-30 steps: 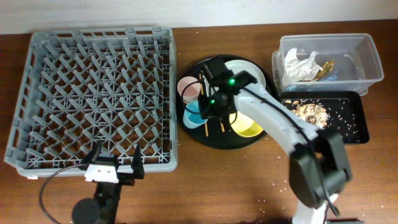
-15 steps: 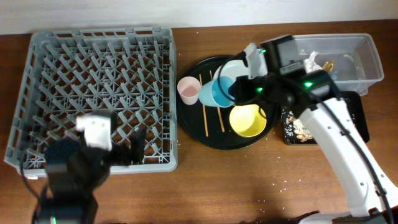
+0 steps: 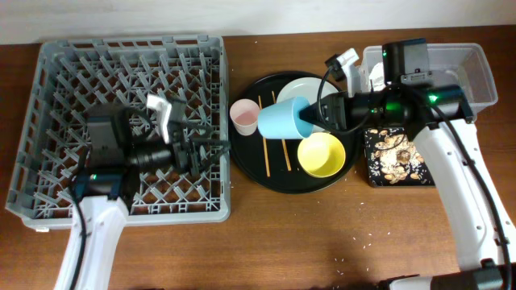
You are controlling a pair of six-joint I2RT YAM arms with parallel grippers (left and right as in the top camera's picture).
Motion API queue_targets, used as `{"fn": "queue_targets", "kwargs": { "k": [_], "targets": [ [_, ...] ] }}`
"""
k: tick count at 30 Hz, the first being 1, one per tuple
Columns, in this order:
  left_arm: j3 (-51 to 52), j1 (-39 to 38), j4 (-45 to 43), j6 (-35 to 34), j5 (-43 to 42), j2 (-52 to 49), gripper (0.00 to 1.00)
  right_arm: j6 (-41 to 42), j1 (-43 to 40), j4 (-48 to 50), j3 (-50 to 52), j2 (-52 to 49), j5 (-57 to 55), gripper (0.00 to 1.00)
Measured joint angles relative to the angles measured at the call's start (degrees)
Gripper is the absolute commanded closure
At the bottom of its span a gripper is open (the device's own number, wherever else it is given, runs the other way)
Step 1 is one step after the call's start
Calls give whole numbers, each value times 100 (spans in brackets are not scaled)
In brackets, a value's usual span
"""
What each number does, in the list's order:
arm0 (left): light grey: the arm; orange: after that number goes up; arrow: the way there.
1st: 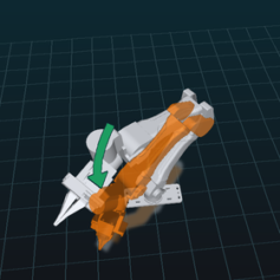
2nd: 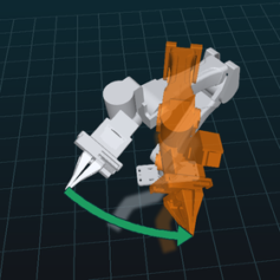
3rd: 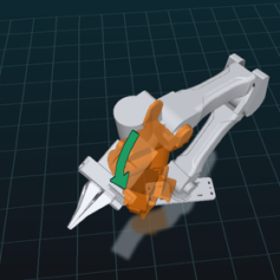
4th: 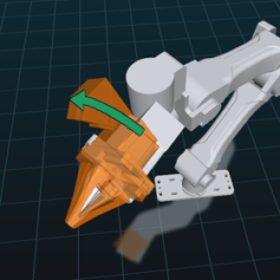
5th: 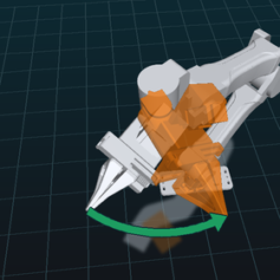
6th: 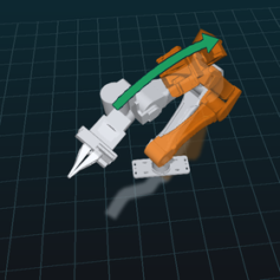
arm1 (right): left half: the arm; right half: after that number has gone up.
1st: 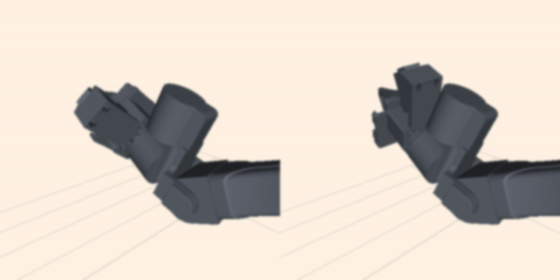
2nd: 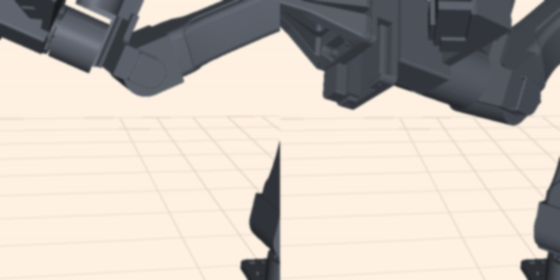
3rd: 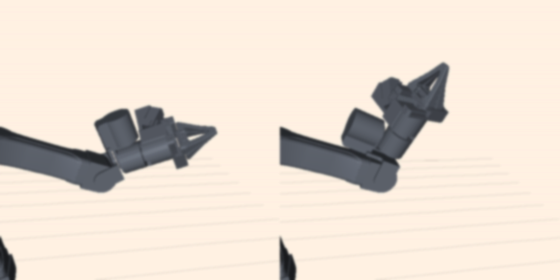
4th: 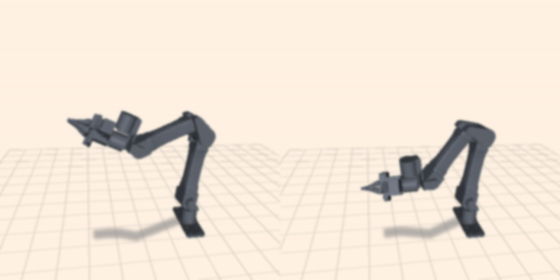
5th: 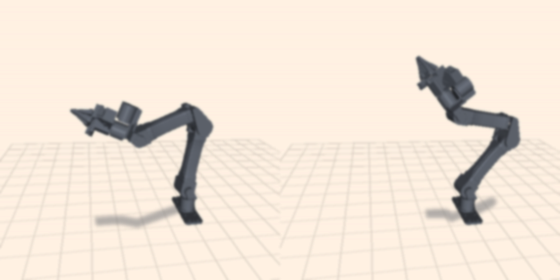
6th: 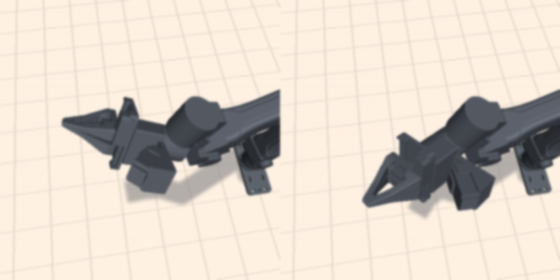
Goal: Sort waste into correct bins and load items into the dishwasher rack
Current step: 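Grasp the blue cup with the right gripper and lift it, then hand the blue cup from right gripper to left gripper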
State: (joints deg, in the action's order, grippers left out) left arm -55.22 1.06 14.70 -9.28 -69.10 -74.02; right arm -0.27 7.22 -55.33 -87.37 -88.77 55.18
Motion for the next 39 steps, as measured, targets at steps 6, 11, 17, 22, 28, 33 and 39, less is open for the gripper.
{"fn": "queue_targets", "kwargs": {
  "k": [6, 11, 17, 22, 28, 33, 39],
  "targets": [
    [-37, 0, -1392, -1687, -1266, -1049, 1, 52, 131, 754, 413, -289, 520, 96],
    [-35, -22, -1257, -2168, -1766, -1440, 1, 247, 433, 1298, 490, -367, 654, 96],
    [-35, -144, -1292, -2371, -1947, -1440, 4, 741, 1071, 1847, 492, -426, -72, 96],
    [-35, -142, -1294, -2455, -2013, -1440, 22, 1163, 1456, 2448, 529, -629, -400, 96],
    [-35, -72, -1279, -2509, -1956, -1460, 26, 1515, 1458, 2765, 551, -857, -308, 96],
    [-15, -66, -1307, -2542, -1891, -1473, 1, 1622, 1502, 2852, 551, -955, -214, 96],
    [-17, -79, -1397, -2592, -1943, -1471, 9, 1635, 1727, 2903, 597, -1080, -87, 96]
  ]
}}
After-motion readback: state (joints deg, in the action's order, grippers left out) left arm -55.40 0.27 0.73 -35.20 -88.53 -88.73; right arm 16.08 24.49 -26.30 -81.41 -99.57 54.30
